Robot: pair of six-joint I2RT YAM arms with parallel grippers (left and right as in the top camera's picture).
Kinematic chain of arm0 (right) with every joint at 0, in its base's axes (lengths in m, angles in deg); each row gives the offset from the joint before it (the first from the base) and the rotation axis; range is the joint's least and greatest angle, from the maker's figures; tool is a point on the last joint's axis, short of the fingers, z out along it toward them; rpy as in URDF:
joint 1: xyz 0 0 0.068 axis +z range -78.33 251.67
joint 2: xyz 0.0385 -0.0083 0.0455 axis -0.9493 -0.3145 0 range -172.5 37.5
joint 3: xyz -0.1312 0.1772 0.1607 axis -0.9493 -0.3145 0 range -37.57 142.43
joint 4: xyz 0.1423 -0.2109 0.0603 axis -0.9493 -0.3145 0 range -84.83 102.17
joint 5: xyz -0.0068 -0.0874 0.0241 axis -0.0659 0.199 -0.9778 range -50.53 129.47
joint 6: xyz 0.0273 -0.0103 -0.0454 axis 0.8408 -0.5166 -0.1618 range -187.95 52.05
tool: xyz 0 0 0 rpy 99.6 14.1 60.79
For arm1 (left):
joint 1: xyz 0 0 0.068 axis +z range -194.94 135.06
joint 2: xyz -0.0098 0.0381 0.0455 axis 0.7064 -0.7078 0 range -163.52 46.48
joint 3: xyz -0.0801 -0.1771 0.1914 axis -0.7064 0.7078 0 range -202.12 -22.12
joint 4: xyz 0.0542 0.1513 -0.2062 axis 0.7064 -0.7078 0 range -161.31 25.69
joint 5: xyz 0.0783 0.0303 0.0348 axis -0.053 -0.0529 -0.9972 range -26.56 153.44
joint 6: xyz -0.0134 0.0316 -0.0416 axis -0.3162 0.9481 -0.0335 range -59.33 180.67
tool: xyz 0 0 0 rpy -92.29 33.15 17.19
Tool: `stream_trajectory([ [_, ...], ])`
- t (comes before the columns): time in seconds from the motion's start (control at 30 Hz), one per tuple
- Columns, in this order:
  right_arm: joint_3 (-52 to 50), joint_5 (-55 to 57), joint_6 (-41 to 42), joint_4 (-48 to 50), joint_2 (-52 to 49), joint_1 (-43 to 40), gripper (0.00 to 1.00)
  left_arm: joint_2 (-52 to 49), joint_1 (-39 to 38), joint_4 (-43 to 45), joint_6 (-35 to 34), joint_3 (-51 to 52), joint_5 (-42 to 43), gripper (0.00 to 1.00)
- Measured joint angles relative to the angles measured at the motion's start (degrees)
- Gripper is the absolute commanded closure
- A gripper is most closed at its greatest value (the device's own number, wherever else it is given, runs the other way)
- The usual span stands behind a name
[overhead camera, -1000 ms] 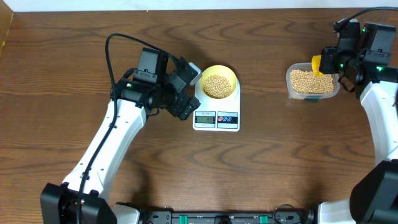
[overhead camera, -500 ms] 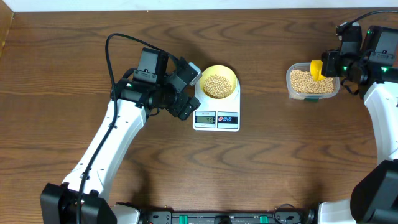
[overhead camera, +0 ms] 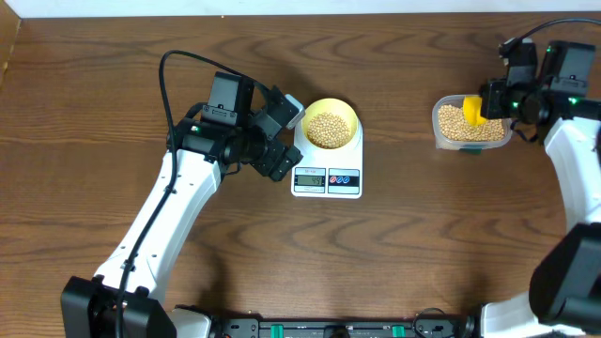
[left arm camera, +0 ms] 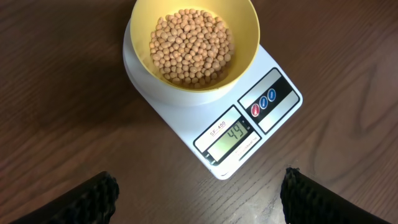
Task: Scoop item into bowl and weigh 50g on scale
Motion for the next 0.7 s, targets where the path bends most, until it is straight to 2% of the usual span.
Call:
stream_trajectory([
  [0.7, 0.00, -5.01, -0.59, 0.02, -3.74, 0.33, 0.99, 0.00, 0.00, 0.00, 0.00, 0.00, 0.00, 0.14],
])
